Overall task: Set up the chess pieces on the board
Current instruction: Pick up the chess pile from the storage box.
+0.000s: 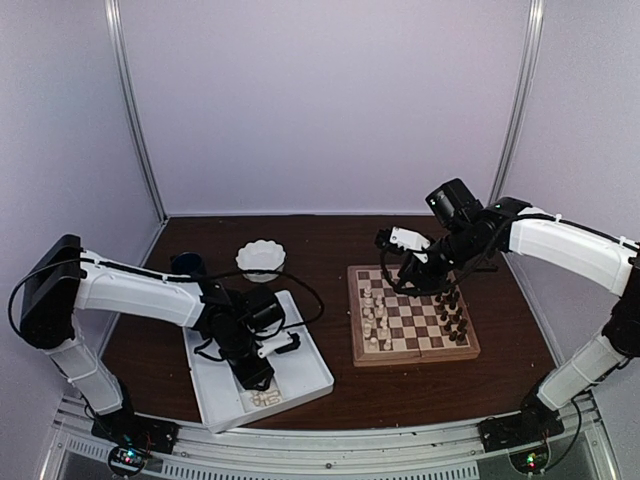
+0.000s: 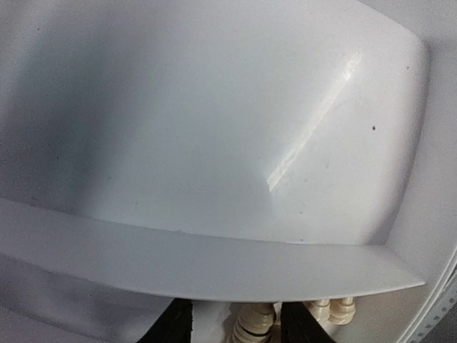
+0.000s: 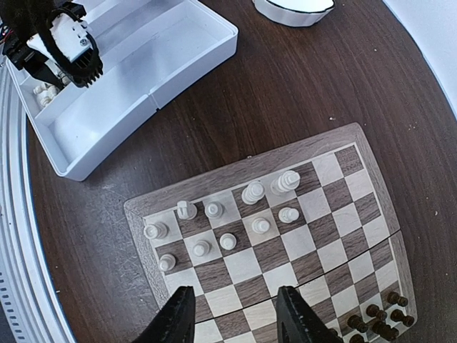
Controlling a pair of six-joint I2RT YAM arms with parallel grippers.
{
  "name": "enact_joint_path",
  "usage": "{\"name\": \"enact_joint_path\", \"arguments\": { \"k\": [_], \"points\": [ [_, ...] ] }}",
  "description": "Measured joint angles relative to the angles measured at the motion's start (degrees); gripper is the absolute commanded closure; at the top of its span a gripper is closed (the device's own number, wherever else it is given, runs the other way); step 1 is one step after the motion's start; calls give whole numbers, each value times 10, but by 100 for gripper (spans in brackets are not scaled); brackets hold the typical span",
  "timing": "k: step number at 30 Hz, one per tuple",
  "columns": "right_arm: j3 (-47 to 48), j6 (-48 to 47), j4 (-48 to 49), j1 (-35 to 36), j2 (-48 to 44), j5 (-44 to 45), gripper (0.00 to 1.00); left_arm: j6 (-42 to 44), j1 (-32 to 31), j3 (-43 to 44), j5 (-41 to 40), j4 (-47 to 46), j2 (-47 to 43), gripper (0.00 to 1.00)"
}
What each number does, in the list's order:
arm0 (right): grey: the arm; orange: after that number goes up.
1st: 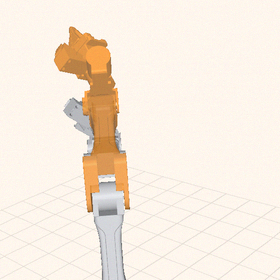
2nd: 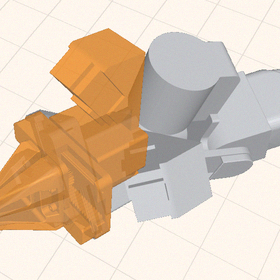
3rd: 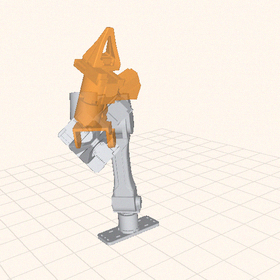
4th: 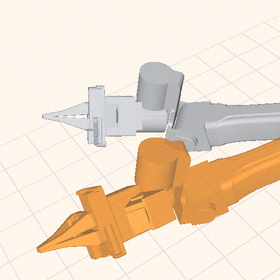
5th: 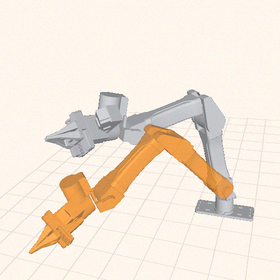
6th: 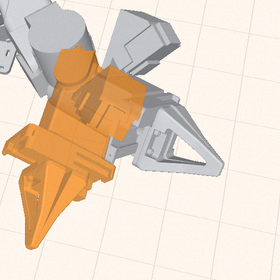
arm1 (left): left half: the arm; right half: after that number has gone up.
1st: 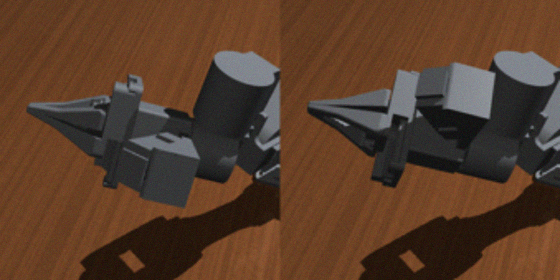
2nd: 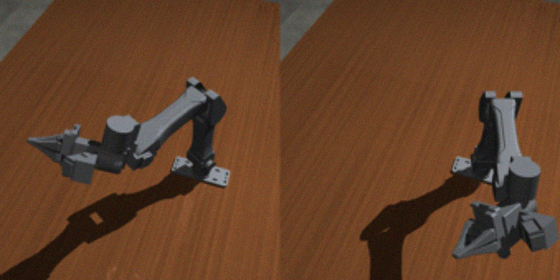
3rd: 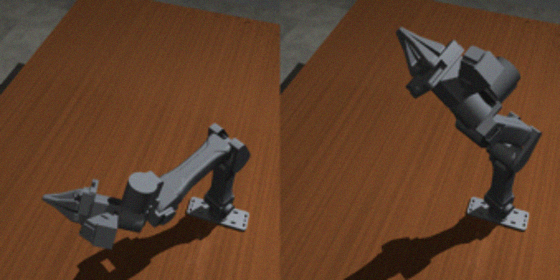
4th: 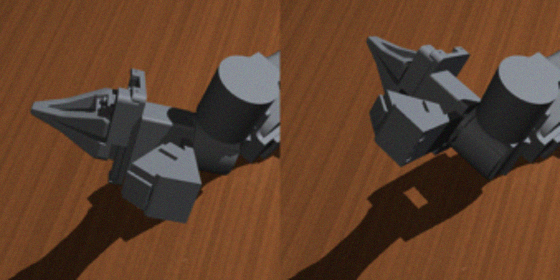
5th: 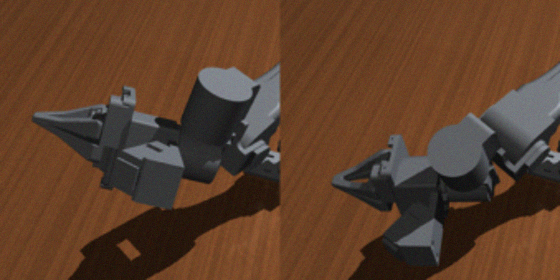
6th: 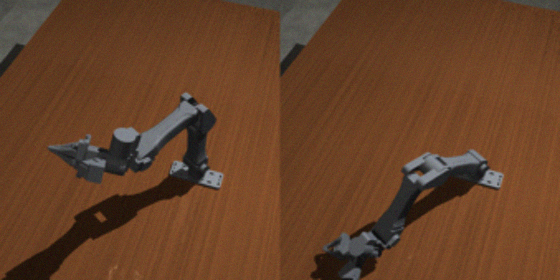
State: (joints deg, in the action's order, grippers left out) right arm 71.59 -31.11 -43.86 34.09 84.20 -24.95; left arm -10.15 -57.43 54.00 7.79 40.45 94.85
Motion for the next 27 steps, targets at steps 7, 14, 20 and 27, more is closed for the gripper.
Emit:
{"name": "enact_joint_path", "arguments": {
  "k": [7, 14, 20, 27],
  "points": [
    [0, 0, 0, 0, 0, -5, 57, 10, -8, 22, -21, -16, 25, 81],
    [0, 0, 0, 0, 0, -6, 57, 7, -8, 24, -36, -14, 24, 89],
    [0, 2, 0, 0, 0, -11, 57, -8, -9, 16, -61, -12, -15, 94],
    [4, 16, -1, 0, 2, -23, 57, -42, 7, 15, -128, -41, -143, 93]
  ]
}}
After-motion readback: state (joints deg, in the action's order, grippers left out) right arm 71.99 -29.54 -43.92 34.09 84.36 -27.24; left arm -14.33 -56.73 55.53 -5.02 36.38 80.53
